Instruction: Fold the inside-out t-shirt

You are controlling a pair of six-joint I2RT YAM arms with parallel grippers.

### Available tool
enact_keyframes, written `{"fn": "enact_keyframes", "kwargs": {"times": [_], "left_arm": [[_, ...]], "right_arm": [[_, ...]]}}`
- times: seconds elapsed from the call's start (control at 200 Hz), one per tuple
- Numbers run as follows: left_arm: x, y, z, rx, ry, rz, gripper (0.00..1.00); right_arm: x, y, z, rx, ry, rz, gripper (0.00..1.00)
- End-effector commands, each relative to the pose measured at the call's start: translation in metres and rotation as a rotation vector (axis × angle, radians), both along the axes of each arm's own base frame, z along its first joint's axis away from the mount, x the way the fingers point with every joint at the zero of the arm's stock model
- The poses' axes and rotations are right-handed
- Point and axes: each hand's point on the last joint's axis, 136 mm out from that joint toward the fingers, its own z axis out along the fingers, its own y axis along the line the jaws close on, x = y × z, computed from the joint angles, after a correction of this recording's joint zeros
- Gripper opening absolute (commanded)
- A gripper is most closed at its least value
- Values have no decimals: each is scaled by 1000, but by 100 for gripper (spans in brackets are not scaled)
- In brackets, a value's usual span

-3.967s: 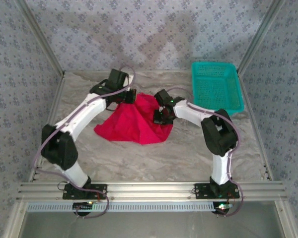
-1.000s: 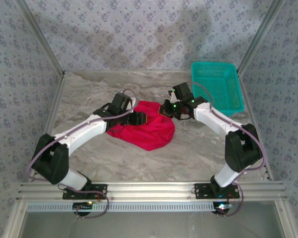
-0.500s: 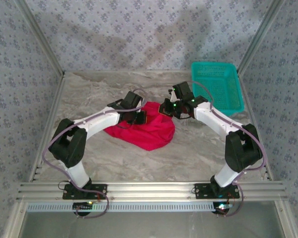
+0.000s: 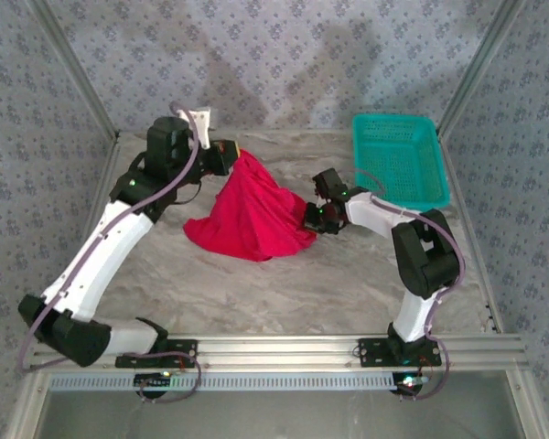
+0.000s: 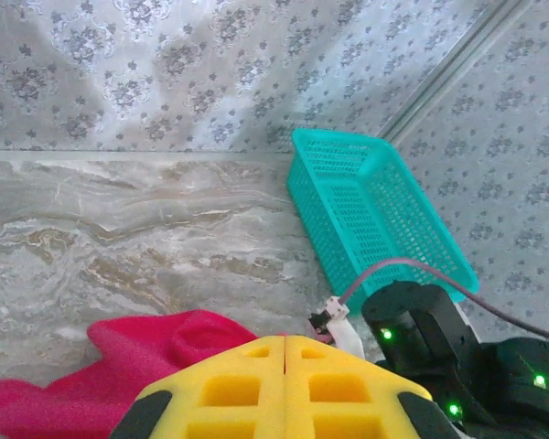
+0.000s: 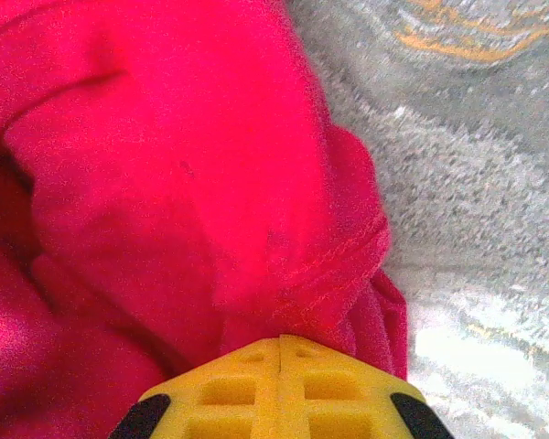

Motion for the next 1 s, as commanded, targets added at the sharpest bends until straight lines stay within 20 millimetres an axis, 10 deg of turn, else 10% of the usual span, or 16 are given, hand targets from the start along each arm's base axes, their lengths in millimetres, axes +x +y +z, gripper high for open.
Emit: {"fn": "enact_keyframes", "kwargs": {"times": [0.0, 0.235, 0.545, 0.66, 0.884, 0.994], "left_arm": [[6, -12, -71, 0, 157, -20, 0], [-2, -12, -122, -9, 255, -17, 0], [-1, -6, -125, 5, 263, 0, 0], [-1, -1, -123, 8, 263, 12, 0], [-4, 6, -120, 7, 259, 23, 0], [-5, 11, -115, 1, 247, 32, 0]], "right_arm": [[5, 4, 39, -8, -68, 19, 2], [-6, 9, 100, 68, -203, 27, 46], [-21, 108, 128, 186, -312, 246, 28], [-18, 132, 118, 196, -319, 279, 44], [10, 145, 110, 165, -369, 206, 51], [38, 135, 101, 106, -394, 115, 35]]}}
